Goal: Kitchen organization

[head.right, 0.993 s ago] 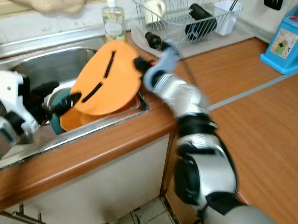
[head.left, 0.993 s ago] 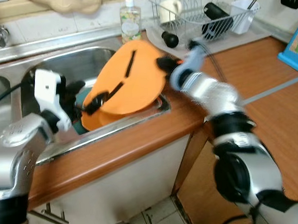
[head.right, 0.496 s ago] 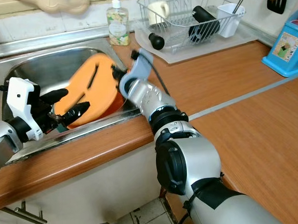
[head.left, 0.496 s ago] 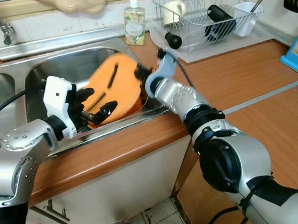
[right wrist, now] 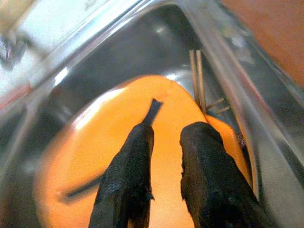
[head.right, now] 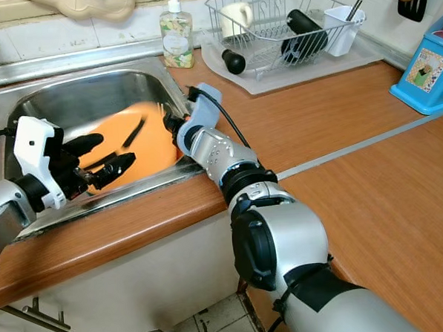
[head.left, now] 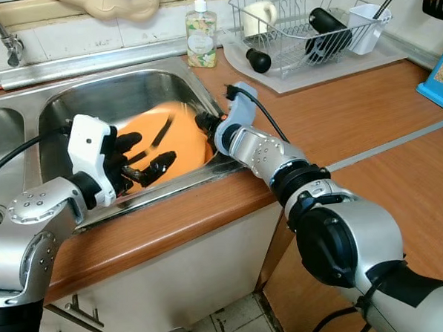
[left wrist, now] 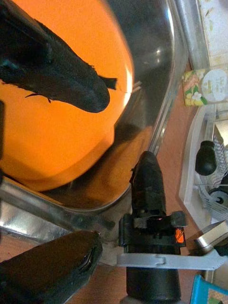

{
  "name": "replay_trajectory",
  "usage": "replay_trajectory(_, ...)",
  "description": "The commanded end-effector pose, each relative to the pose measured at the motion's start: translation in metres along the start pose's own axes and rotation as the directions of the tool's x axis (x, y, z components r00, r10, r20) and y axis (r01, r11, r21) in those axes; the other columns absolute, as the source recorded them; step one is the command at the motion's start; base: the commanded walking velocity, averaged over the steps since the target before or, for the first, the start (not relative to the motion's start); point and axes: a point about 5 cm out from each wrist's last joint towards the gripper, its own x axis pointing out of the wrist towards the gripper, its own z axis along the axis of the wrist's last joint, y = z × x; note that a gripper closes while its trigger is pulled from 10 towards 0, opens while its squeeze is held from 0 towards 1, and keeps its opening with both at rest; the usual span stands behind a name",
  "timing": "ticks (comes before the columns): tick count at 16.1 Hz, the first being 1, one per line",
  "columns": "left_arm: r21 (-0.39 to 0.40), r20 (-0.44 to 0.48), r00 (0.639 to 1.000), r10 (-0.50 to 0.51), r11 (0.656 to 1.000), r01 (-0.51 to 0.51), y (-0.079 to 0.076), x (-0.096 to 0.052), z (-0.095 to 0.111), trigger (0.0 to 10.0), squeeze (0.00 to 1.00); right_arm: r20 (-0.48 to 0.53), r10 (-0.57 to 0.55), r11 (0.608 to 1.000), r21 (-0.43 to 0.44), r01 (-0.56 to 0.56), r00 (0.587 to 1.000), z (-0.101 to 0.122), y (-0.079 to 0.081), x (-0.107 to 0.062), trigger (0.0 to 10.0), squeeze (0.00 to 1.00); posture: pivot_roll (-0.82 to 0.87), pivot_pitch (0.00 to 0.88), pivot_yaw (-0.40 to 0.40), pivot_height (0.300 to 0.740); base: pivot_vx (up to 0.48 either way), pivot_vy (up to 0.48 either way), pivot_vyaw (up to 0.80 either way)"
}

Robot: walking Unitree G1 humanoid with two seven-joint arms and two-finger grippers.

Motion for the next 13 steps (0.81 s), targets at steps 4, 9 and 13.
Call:
replay_trajectory(4,-0.011,0.017,0.999,0.052,0.999,-0.052,0.002,0.005,0.000,10.0,0.00,-0.066,-0.016,0.949,-0.316,-0.006,0.998,0.015,-0.020,-0.008,10.0,1.00,-0.02,0.000,0.001,0.740,0.000,0.000,0.00)
replay_trajectory(9,-0.084,0.069,0.974,0.217,0.974,-0.211,-0.003,0.019,-0.008,10.0,0.00,0.189,0.094,0.901,-0.433,-0.003,0.978,0.054,-0.037,-0.037,10.0,1.00,-0.05,0.000,0.017,0.740,0.000,0.000,0.00)
replay_trajectory(13,-0.107,0.118,0.956,0.269,0.960,-0.257,-0.025,0.037,-0.014,10.0,0.00,0.442,0.104,0.846,-0.510,0.154,0.891,0.040,-0.049,-0.099,10.0,1.00,-0.06,0.000,0.014,0.740,0.000,0.000,0.80)
